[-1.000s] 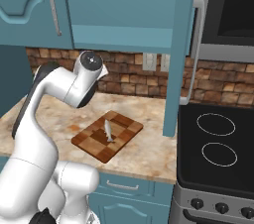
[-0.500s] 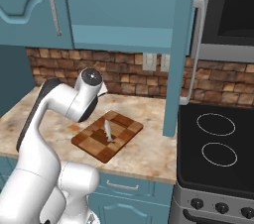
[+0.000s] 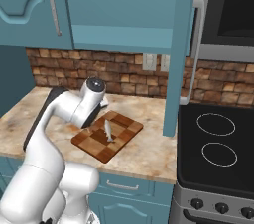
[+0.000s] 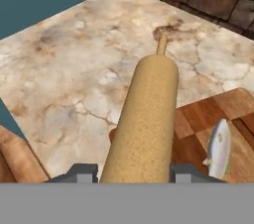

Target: Open the cabinet, retrieve the rolling pin, and place it next to the meat on the cutting board to prepare for tenderizing.

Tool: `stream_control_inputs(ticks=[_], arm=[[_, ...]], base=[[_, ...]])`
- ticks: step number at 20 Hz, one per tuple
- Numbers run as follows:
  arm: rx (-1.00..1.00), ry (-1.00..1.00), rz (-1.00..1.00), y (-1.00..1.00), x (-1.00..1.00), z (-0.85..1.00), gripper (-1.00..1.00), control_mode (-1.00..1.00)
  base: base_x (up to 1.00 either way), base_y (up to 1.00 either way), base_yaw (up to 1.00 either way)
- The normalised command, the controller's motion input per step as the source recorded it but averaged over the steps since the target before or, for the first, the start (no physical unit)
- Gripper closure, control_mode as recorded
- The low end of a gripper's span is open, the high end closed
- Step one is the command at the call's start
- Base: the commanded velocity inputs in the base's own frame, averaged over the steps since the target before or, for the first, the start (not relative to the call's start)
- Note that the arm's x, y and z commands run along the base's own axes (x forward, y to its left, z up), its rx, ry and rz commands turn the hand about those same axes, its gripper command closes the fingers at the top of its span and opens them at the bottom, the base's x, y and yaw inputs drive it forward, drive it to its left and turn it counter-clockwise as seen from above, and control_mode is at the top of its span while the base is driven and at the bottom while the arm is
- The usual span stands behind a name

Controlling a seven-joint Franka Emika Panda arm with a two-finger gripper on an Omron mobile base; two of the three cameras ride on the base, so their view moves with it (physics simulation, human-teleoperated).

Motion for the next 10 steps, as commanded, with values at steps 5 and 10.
stream_control_inputs(ticks=[5,10], arm=[[0.0,0.02,0.01,0.0,0.0,-0.64,1.0,-1.0],[0.0,0.0,0.01,0.0,0.01,-0.66,1.0,-1.0]], base=[[0.0,0.0,0.0],[0.0,0.0,0.0]])
